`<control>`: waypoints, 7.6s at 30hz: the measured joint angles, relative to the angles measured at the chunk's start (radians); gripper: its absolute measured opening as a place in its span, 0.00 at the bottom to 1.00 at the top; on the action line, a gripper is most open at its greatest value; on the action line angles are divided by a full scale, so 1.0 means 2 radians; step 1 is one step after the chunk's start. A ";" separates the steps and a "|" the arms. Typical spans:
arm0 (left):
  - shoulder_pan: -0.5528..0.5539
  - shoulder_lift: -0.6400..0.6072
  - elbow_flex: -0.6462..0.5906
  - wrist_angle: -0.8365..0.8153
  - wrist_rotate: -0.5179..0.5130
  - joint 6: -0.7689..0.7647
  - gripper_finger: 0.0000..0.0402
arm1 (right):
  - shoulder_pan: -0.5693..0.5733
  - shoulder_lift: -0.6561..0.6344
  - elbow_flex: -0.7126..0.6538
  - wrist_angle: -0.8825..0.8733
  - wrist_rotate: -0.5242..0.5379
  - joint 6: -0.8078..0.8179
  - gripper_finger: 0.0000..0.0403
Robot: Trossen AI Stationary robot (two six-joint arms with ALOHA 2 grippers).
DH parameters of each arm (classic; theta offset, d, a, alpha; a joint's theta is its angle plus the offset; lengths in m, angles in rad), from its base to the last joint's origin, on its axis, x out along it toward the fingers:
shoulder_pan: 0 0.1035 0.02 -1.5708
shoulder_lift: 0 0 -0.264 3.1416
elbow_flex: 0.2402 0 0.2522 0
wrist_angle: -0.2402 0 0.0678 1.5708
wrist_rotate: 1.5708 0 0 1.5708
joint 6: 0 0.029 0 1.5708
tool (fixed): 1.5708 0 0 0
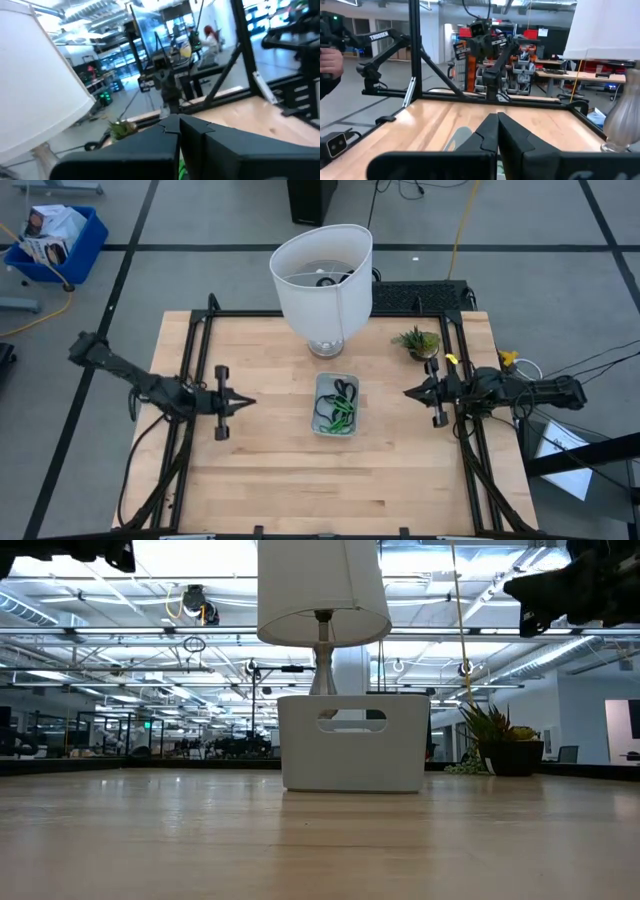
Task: Pick and place rubber bands into bin
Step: Return to Home Position
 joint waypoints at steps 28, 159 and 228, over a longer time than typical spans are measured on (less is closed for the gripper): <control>0.115 -0.297 -0.126 -0.154 0.116 -0.041 0.00 | 0.000 -0.047 -0.045 0.007 0.002 0.020 0.00; 0.177 -0.273 -0.136 -0.204 0.240 -0.189 0.13 | -0.023 -0.047 -0.070 -0.020 0.039 0.065 0.01; 0.177 -0.273 -0.136 -0.204 0.240 -0.189 0.13 | -0.023 -0.047 -0.070 -0.020 0.039 0.065 0.01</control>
